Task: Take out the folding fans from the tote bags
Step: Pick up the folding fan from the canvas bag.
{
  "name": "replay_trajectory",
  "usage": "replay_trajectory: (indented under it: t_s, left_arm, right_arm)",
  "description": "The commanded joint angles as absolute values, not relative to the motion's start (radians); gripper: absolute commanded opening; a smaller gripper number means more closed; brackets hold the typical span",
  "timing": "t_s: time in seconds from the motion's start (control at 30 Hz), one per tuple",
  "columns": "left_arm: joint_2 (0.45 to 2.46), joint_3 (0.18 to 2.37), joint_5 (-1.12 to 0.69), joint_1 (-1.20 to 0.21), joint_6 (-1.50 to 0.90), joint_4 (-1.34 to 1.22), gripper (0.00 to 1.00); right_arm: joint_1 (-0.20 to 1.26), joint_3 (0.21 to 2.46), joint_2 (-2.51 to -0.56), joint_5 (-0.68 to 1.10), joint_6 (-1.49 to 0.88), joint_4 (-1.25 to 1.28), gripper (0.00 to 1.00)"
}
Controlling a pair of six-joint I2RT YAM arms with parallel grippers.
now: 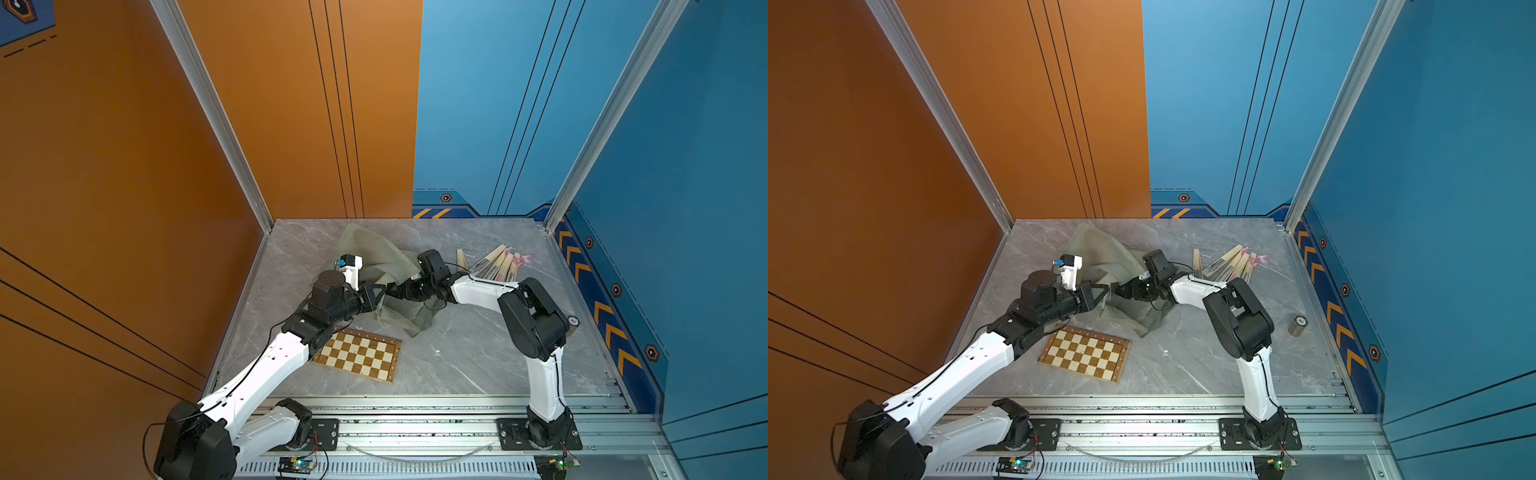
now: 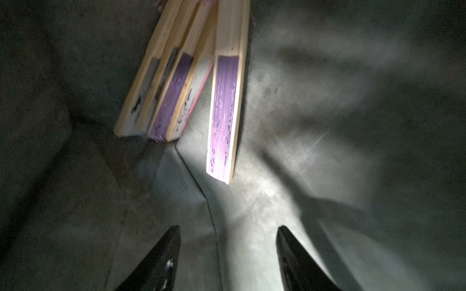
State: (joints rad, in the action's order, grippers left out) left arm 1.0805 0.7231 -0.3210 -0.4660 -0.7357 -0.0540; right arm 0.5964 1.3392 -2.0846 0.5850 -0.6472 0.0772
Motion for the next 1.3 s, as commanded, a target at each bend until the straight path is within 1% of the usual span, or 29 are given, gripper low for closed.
replay_trajectory:
  t_s: [0.0,0.13,0.27,0.4,0.5,0.6,0.67,0.73,0.8,0.9,0.93,1.0,1.07,1.13,1.27]
  left_arm:
    - [1.061,0.705,-0.346,-0.481,-0.752,-0.061,0.0]
    - [1.062,0.701,-0.356,-0.482,-0.751,-0.075,0.0]
    - [1.06,0.687,-0.384,-0.477,-0.773,-0.135,0.0]
    - [1.061,0.645,-0.401,-0.438,-0.842,-0.248,0.0]
    - [1.063,0.61,-0.406,-0.397,-0.909,-0.332,0.0]
    - [1.067,0.58,-0.422,-0.351,-0.978,-0.408,0.0]
    - [1.076,0.573,-0.438,-0.314,-1.027,-0.45,0.0]
    - [1.084,0.583,-0.454,-0.292,-1.041,-0.463,0.0]
    - [1.097,0.623,-0.479,-0.277,-1.041,-0.405,0.0]
    - [1.138,0.691,-0.565,-0.257,-1.022,-0.298,0.0]
    - [1.155,0.702,-0.603,-0.25,-1.04,-0.304,0.0]
    - [1.214,0.705,-0.695,-0.242,-1.126,-0.409,0.0]
    - [1.268,0.704,-0.75,-0.247,-1.189,-0.493,0.0]
    - [1.307,0.709,-0.77,-0.262,-1.223,-0.541,0.0]
    - [1.364,0.707,-0.787,-0.279,-1.313,-0.717,0.0]
  right_arm:
    - [0.61,1.377,-2.152,0.628,-0.772,0.214,0.66]
    - [0.626,1.406,-2.207,0.647,-0.815,0.278,0.73]
    - [0.644,1.429,-2.225,0.654,-0.824,0.312,0.73]
    - [0.66,1.362,-2.191,0.649,-0.824,0.407,0.73]
    - [0.668,1.293,-2.136,0.621,-0.746,0.415,0.73]
    - [0.68,1.265,-2.095,0.606,-0.655,0.385,0.73]
    - [0.691,1.239,-2.08,0.6,-0.615,0.408,0.73]
    - [0.693,1.203,-2.03,0.595,-0.58,0.446,0.73]
    - [0.693,1.175,-1.998,0.582,-0.535,0.46,0.73]
    - [0.733,1.198,-1.978,0.527,-0.433,0.352,0.73]
    - [0.737,1.217,-1.98,0.512,-0.404,0.307,0.73]
    - [0.741,1.24,-2.0,0.481,-0.393,0.274,0.73]
    - [0.734,1.248,-2.021,0.455,-0.423,0.295,0.73]
    - [0.727,1.274,-2.046,0.448,-0.433,0.291,0.73]
    - [0.719,1.345,-2.099,0.439,-0.437,0.228,0.73]
